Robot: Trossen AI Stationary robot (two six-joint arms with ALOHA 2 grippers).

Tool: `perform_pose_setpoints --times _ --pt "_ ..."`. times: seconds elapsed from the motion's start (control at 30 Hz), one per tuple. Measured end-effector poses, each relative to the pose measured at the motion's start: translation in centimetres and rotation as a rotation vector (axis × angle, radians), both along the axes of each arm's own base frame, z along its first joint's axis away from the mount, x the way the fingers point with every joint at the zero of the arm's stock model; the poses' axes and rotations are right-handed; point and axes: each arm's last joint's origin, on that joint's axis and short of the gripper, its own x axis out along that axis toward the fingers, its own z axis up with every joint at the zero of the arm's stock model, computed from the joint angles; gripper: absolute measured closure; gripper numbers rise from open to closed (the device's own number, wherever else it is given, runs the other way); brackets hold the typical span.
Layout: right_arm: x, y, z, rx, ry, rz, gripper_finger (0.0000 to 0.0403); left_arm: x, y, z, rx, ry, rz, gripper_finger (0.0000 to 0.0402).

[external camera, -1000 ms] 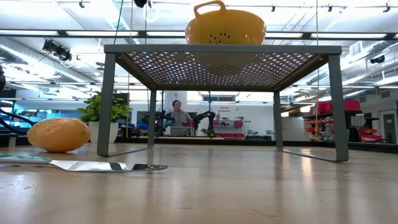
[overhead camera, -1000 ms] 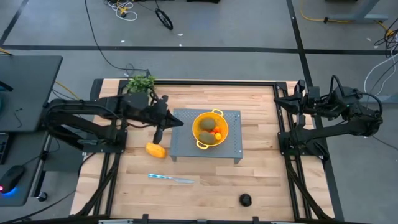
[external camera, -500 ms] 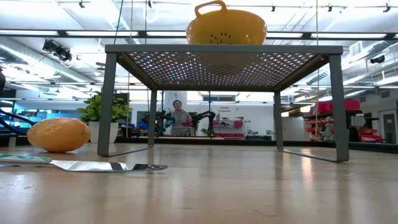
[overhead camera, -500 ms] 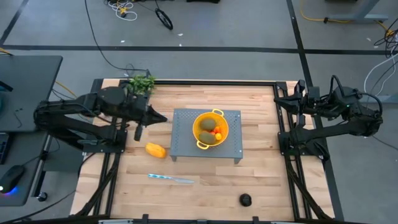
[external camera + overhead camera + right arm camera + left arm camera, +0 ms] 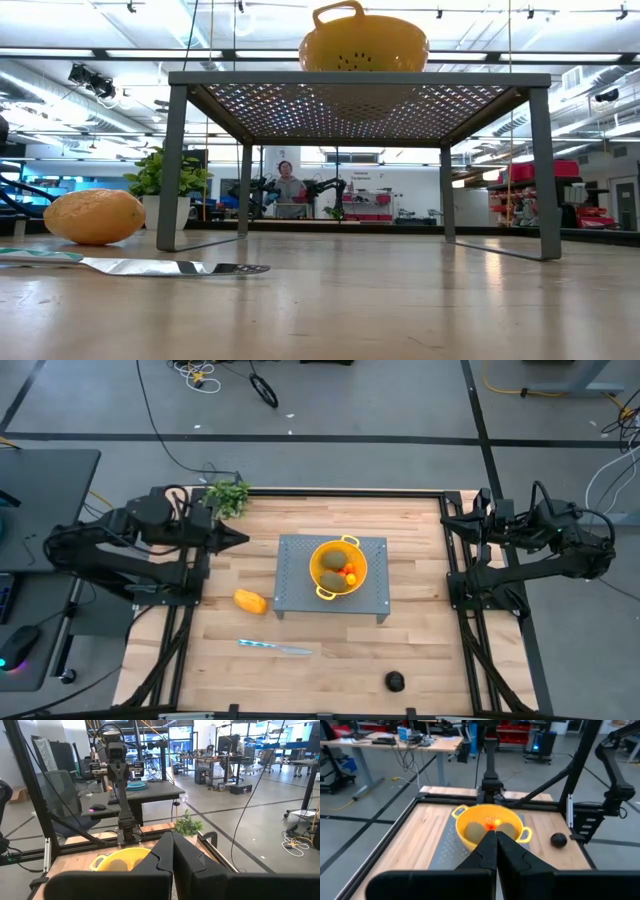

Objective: Pick & Place Fruit
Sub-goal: Put the plum into the strainer bowl on the shelf

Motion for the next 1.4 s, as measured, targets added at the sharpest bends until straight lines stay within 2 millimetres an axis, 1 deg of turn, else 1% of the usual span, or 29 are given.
perform_pose_setpoints --times 0.17,0.4,0.47,0.63,0.73,0.83,1.0,1.1,1.27,1.4 --pt "0.0 0.0 0.0 0.0 0.0 0.0 0.04 -1.2 0.1 -0.1 0.001 0.009 0.016 0.04" --pt "0.0 0.0 0.0 0.0 0.0 0.0 0.04 -1.8 0.1 -0.1 0.03 0.013 0.036 0.04" --pt "0.0 0.0 0.0 0.0 0.0 0.0 0.04 -1.6 0.1 -0.6 0.03 0.008 0.034 0.04" --pt "0.0 0.0 0.0 0.0 0.0 0.001 0.04 -1.5 0.0 -3.3 -0.022 -0.014 0.011 0.04" --pt "0.0 0.0 0.0 0.0 0.0 0.002 0.04 -2.1 0.0 -4.1 -0.046 -0.058 -0.008 0.04" --pt "0.0 0.0 0.0 0.0 0.0 0.012 0.04 -3.0 0.0 -4.7 -0.06 -0.079 -0.009 0.04" --pt "0.0 0.2 0.0 -0.007 0.001 0.061 0.04 -4.8 0.0 -4.5 -0.07 -0.147 -0.002 0.04" --pt "0.1 0.2 0.0 -0.018 0.005 0.063 0.04 -5.4 0.0 -4.4 -0.078 -0.169 -0.002 0.04" --pt "0.8 0.3 -0.1 -0.021 0.028 0.074 0.04 -5.7 0.1 -4.3 -0.076 -0.181 0.024 0.04" --pt "2.0 0.4 -0.4 -0.021 0.069 0.114 0.04 -5.6 0.1 -4.4 -0.072 -0.177 0.026 0.04"
